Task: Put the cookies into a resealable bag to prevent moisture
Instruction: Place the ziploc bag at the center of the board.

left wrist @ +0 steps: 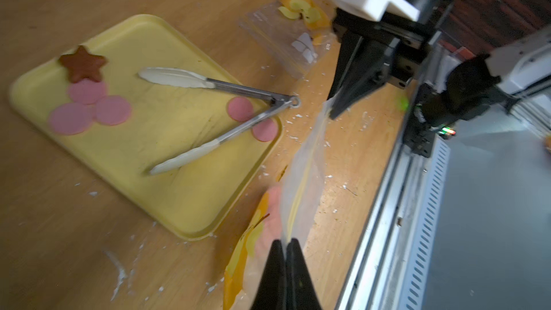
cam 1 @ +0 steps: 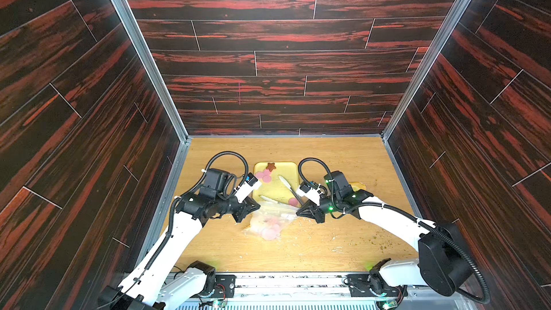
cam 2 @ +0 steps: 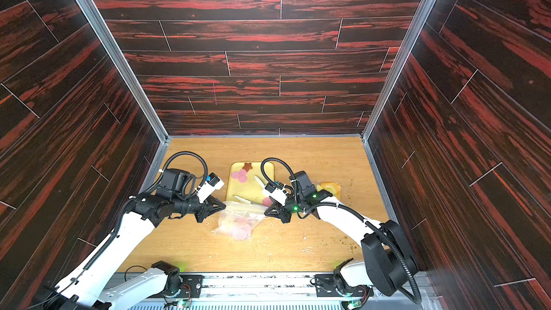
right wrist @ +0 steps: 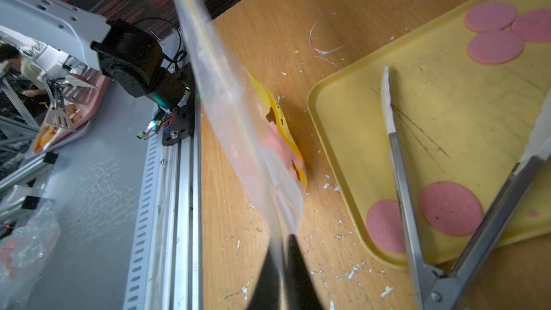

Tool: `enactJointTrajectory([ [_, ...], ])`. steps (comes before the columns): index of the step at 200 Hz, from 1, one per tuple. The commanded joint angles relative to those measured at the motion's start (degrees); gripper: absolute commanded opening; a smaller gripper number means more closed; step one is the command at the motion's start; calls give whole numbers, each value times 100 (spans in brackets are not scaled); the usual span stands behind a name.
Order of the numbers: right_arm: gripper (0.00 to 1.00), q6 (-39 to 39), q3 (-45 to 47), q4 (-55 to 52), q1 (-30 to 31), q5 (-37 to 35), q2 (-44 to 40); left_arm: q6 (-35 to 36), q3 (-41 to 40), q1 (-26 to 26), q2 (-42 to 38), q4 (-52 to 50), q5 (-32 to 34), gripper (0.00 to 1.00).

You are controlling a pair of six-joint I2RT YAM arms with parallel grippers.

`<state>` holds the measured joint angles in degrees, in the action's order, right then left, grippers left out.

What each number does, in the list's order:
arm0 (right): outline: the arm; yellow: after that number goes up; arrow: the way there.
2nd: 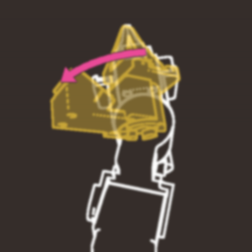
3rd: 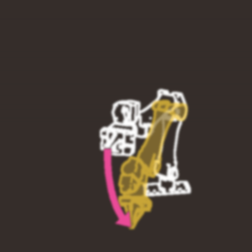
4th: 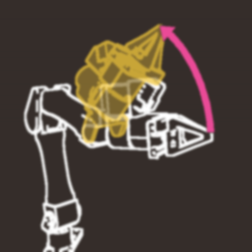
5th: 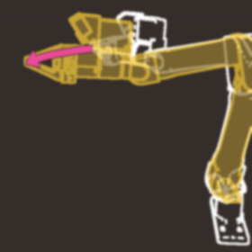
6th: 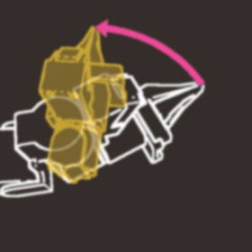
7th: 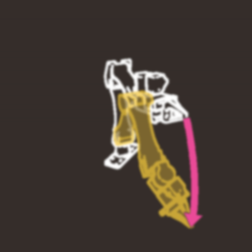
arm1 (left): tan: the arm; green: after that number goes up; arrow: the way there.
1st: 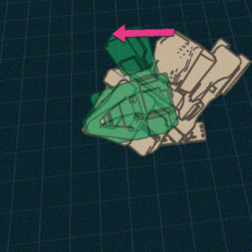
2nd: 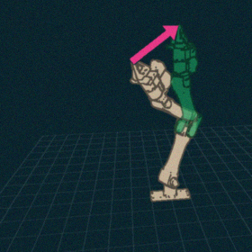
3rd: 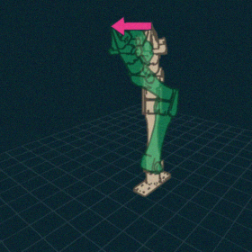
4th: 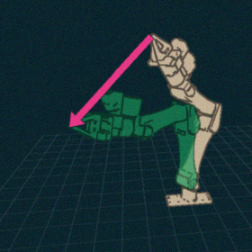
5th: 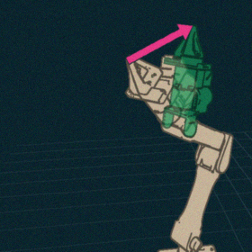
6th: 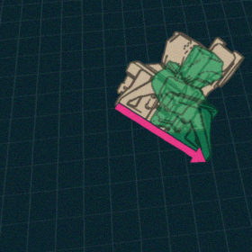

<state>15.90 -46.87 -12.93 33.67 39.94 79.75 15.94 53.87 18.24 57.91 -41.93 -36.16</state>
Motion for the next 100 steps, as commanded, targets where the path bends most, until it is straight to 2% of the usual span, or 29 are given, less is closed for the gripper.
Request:
enactJointTrajectory([
  [1,28,-125,-88,409,-16,-27,-236,-303,199,-57,-200,69,743,0],
  [20,40,-525,-24,947,-14,-434,-359,-699,121,-191,-296,439,1713,0],
  [36,47,-738,9,1291,-16,-530,-421,-965,68,-496,-309,838,2133,0],
  [52,51,-838,77,1544,-18,-645,-468,-1177,121,-844,-147,1316,2302,0],
  [70,54,-945,124,1747,-18,-899,-556,-1253,278,-1130,351,1471,3154,0],
  [88,63,-1049,154,1794,-16,-1500,-650,-1690,371,-1404,719,1870,3514,0],
  [100,70,-1180,193,1824,-18,-2279,-712,-1805,370,-1434,855,2225,4161,0],
])
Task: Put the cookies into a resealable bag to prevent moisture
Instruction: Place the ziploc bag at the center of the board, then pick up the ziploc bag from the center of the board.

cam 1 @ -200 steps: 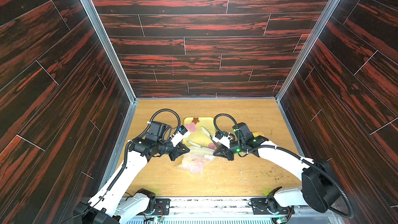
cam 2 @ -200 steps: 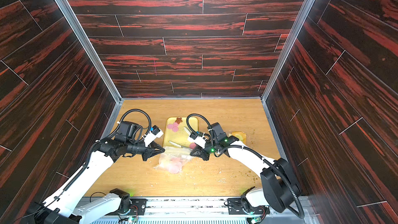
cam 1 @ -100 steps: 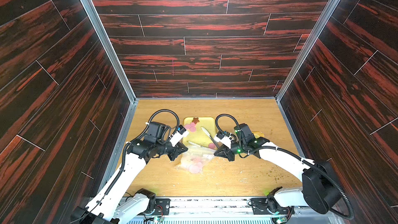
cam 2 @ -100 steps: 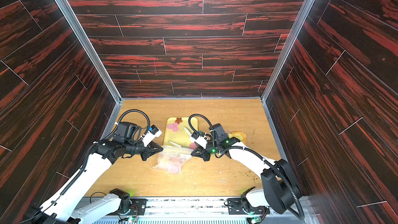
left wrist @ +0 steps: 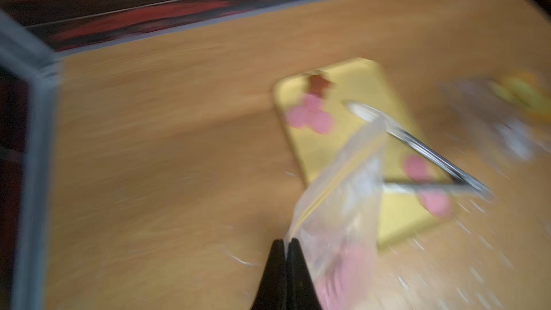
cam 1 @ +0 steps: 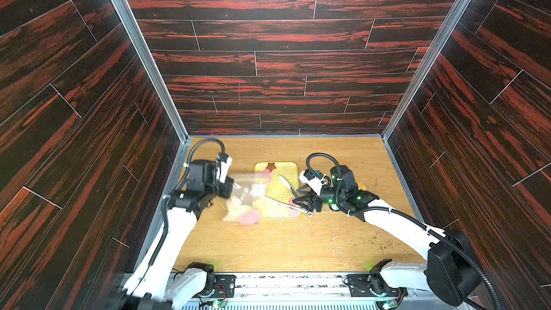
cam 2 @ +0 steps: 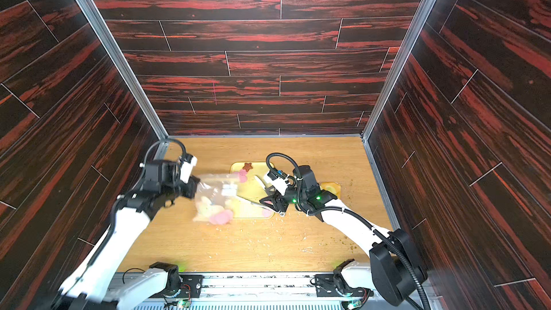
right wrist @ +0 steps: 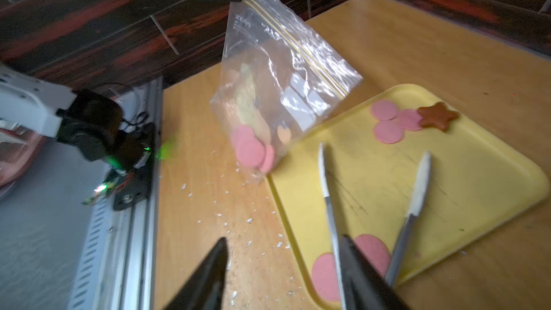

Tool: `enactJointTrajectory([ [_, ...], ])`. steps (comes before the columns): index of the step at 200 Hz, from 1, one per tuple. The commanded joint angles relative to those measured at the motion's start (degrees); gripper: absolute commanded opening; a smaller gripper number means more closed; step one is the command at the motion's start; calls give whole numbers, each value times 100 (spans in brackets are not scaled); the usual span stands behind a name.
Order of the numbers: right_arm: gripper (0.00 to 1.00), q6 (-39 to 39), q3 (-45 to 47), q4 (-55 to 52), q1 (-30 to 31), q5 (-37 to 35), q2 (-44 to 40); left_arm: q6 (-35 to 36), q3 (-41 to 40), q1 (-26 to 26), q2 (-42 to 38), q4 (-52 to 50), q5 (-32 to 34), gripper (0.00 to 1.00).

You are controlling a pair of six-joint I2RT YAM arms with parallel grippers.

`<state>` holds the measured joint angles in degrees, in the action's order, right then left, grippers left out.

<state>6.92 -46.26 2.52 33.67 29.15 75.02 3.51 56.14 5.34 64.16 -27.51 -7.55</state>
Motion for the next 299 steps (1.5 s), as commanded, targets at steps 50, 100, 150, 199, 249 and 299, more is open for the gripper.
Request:
enactJointTrajectory([
  [50,80,-1171,-59,-635,-542,-2894,-13,-860,119,-509,1428,1845,2208,0],
  [100,82,-2051,-197,-1679,-643,-4718,455,-1071,-66,-516,1743,2005,2778,47],
  [150,82,-2658,-537,-1892,-641,-4824,1497,-1237,-235,-514,893,1740,2775,99],
  [199,80,-2892,-1032,-2197,-618,-5125,2469,-1955,-727,-487,31,1390,893,99],
  [249,53,-3193,-1031,-2251,-616,-5005,2753,-2723,-1323,313,25,1849,-255,99],
  [299,16,-3319,-899,-2139,-654,-4797,2758,-2856,-1199,601,395,1934,-605,98],
])
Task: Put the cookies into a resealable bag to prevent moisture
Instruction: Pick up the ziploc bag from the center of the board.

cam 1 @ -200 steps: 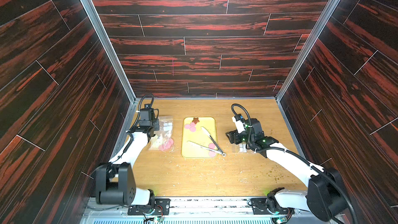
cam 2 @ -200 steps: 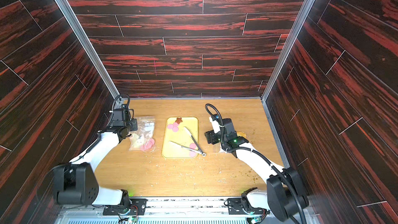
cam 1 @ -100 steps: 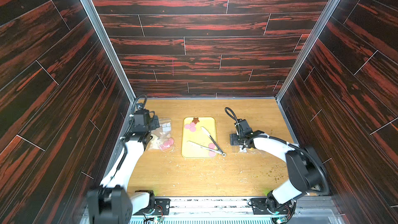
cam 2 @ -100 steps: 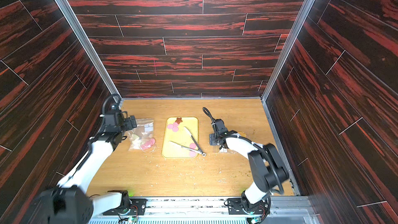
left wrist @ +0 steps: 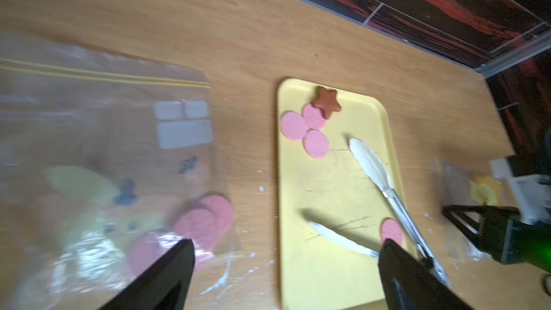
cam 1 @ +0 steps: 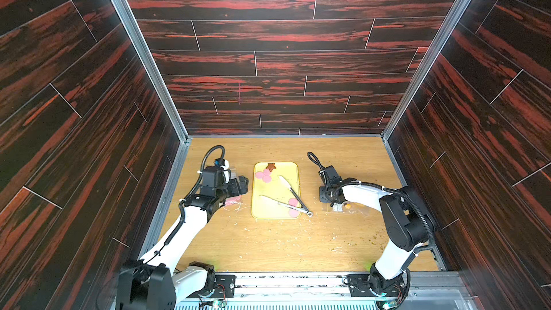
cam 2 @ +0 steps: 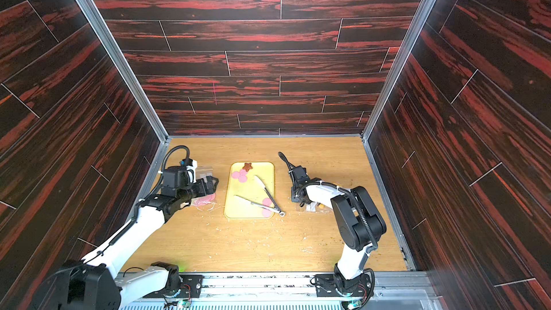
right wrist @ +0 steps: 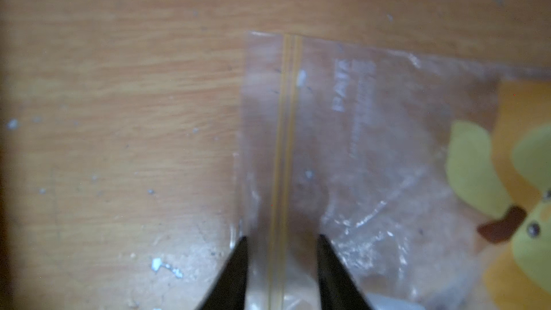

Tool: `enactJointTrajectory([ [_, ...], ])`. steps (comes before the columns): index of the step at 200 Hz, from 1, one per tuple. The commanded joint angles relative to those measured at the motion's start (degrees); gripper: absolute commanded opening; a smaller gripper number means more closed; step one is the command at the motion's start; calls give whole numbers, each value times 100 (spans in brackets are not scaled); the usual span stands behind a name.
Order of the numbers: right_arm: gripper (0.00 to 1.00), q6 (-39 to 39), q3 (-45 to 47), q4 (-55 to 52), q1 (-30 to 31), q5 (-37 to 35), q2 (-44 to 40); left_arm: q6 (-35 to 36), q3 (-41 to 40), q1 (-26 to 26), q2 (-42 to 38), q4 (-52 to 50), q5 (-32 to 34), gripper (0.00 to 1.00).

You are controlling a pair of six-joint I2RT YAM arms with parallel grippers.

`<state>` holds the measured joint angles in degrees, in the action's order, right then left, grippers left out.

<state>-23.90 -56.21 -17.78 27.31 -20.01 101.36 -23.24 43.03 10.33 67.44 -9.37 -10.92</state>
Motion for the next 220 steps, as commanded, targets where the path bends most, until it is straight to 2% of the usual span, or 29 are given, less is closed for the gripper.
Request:
enactJointTrajectory([
  [1,15,-242,103,-110,-26,128,105,-181,115,106,67,115,-265,98],
  [24,0,-248,197,-13,-65,292,-324,-185,200,175,74,118,-343,98],
  [74,0,-34,432,275,-244,910,-1555,-400,287,461,147,327,-547,96],
  [113,0,42,775,1054,-244,1938,-2728,-1142,647,1296,494,1019,-505,92],
  [132,0,-97,888,1473,-240,2472,-3008,-1727,800,1784,837,1772,-456,86],
  [164,0,-335,1103,2000,-230,3057,-3087,-2088,1398,2447,1606,2406,-401,77],
  [188,0,-461,1250,2264,-233,3297,-3132,-2253,1943,2735,2256,2679,-734,67],
  [209,0,-458,1299,2265,-232,3309,-3145,-2231,2258,2914,2592,2623,-839,62],
  [220,0,-486,1339,2308,-232,3348,-3149,-2205,2348,2968,2707,2578,-859,56],
])
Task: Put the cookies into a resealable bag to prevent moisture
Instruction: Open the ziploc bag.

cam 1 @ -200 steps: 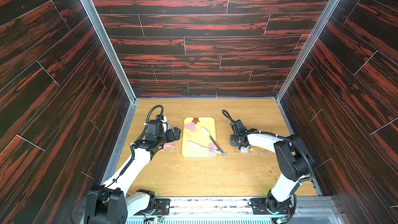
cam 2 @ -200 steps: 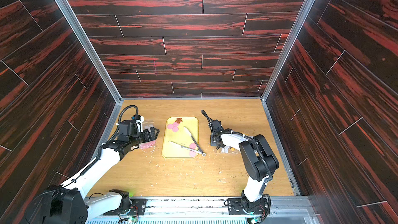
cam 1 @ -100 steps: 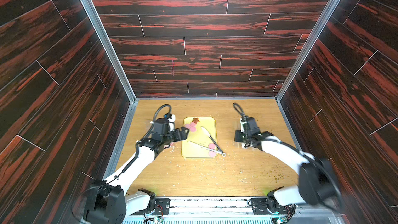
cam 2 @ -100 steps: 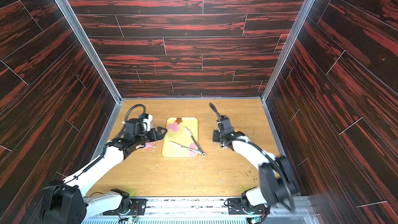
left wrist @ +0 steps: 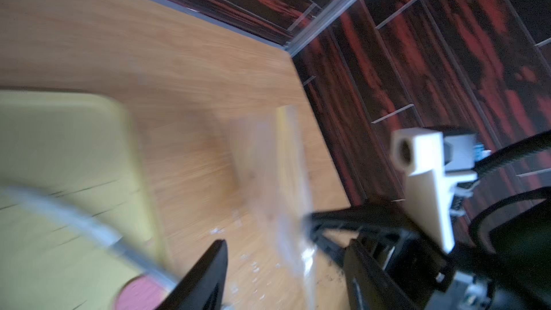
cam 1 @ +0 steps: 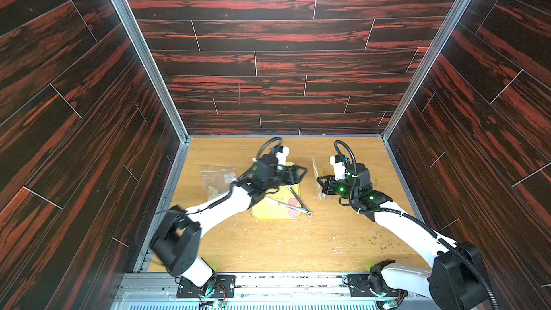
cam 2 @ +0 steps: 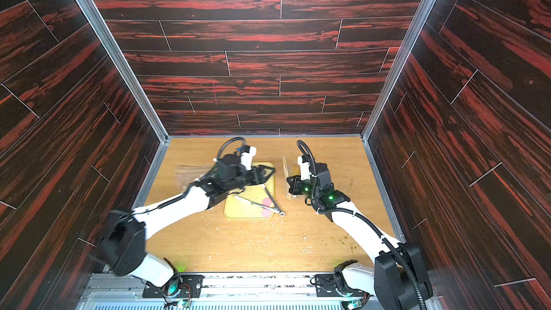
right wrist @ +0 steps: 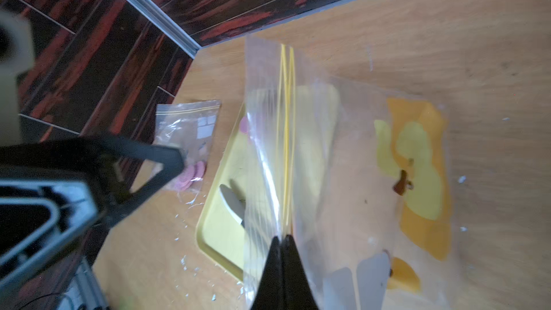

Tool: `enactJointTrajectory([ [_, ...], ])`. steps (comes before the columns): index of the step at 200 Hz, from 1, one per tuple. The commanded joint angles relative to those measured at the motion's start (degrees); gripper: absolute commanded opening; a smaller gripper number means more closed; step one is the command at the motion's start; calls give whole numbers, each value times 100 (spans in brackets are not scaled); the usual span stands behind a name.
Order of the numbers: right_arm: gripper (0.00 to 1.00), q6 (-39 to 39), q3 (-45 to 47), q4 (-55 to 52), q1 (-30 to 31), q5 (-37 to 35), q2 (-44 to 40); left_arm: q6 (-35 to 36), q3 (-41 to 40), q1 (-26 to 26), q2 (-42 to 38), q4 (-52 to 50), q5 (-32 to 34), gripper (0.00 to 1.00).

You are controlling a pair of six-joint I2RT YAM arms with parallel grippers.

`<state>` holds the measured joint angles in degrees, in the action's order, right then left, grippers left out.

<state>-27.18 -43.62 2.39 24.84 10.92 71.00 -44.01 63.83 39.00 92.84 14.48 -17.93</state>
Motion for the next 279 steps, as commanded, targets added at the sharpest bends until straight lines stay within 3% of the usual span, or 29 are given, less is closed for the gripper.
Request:
enactJointTrajectory([
  [1,0,-162,81,303,18,263,-113,-122,277,104,170,194,-158,55],
  [34,0,-210,134,394,12,305,-110,325,707,290,473,-555,-122,43],
  [66,0,-261,191,402,12,288,-174,484,700,310,525,-707,-15,16],
  [119,0,-361,253,533,-31,371,-214,677,806,345,662,-947,-208,15],
  [158,0,-408,261,621,-49,572,-219,922,986,347,727,-1158,-309,0],
  [182,0,-399,248,606,-55,565,-206,998,1093,346,727,-1142,-375,0],
  [204,0,-367,283,408,-164,388,-278,1375,1169,330,664,-1596,-33,0],
  [257,0,-248,323,-128,-386,-118,-687,2328,1467,332,501,-3089,1629,0],
  [279,0,-135,280,-403,-453,-359,-746,2406,1474,331,361,-3107,1682,0],
])
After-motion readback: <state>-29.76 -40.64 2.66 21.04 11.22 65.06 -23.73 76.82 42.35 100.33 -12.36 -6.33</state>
